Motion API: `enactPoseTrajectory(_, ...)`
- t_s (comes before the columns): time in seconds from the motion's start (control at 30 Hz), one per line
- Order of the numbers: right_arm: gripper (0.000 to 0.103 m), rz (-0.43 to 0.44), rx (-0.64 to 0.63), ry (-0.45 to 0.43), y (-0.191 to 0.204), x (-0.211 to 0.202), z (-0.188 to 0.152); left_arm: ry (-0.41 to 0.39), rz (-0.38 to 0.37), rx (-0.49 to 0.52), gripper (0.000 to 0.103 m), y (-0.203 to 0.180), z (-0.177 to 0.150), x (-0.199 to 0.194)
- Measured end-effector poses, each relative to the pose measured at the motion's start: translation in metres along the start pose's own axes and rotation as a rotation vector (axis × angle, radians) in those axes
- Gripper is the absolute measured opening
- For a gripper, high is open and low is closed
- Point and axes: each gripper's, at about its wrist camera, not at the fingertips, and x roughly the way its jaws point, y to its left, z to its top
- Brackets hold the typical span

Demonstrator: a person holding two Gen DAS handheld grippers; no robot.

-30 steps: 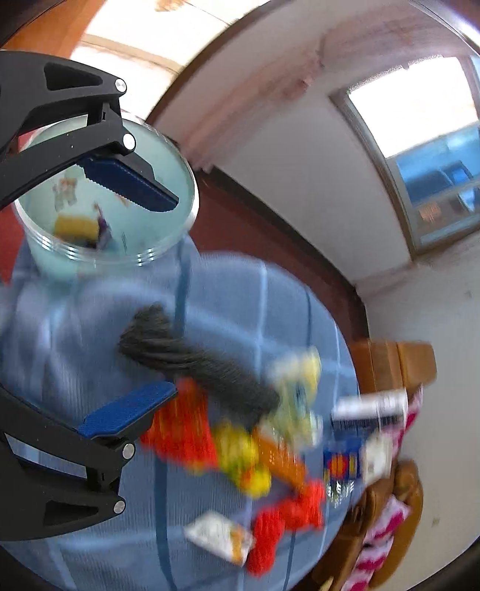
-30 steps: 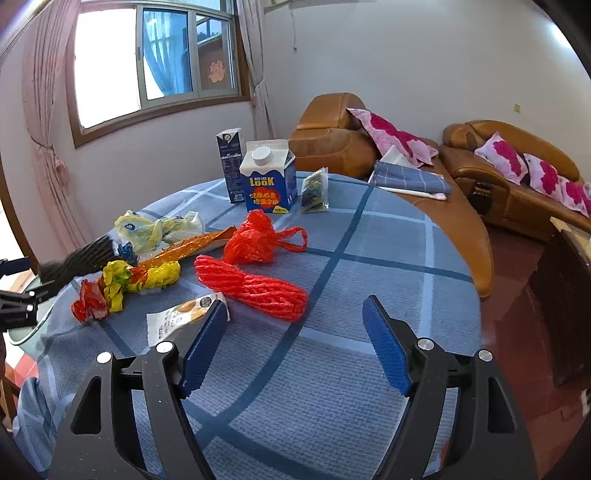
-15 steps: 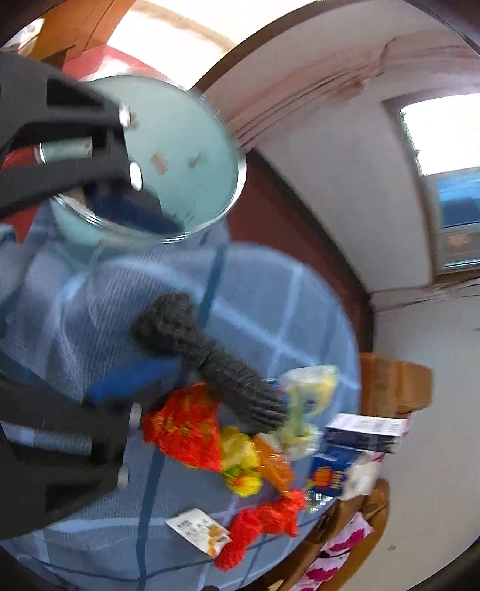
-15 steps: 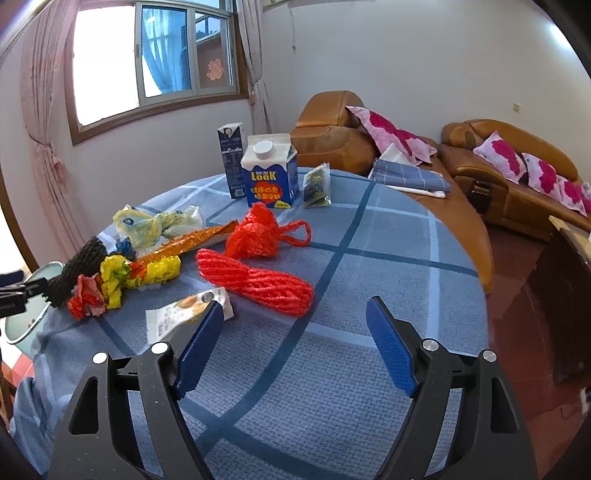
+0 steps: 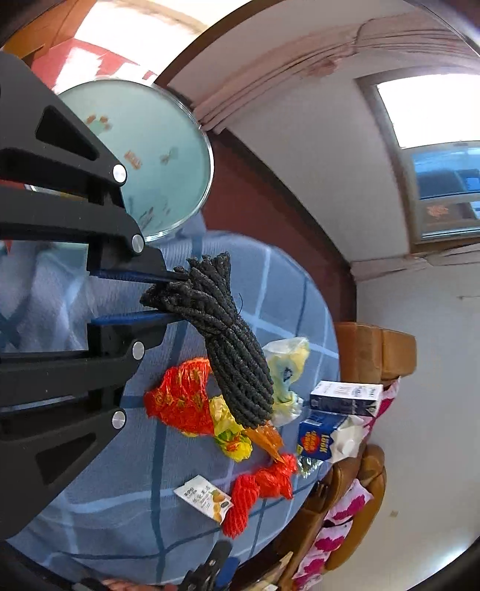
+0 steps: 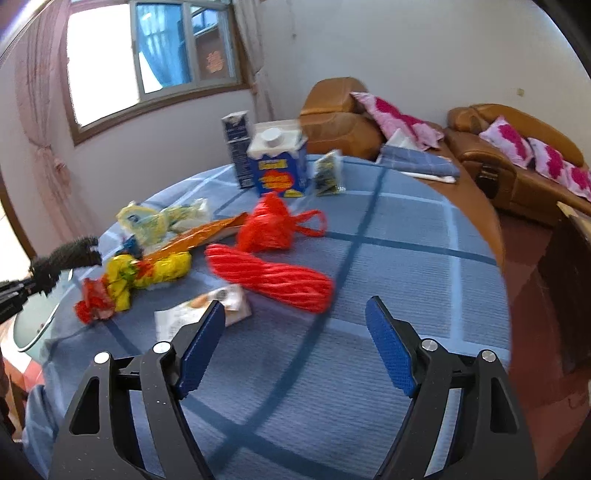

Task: Collect trash
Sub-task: 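Lift the black rope with the left gripper while the right grasps the white fruit-juice pouch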

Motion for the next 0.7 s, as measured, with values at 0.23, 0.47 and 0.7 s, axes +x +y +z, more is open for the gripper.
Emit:
enactPoseTrajectory(0.23,0.071,0.105,-0.084,0.119,0.038,0.030,0.010,0.039,0.014,-0.003,0.014,0.026,-0.020,-0.010)
enactPoseTrajectory(0.47,0.092,0.145,-0.205,0.258,0.066,0.052,0.002,0.057,0.036,-0.036,0.014,0.049,-0.027,-0.005)
enactPoseTrajectory(0.7,0.081,0.132,-0.255,0.296,0.074,0.062,0.002,0.066,0.056,-0.044,0.014,0.064,-0.029,-0.007)
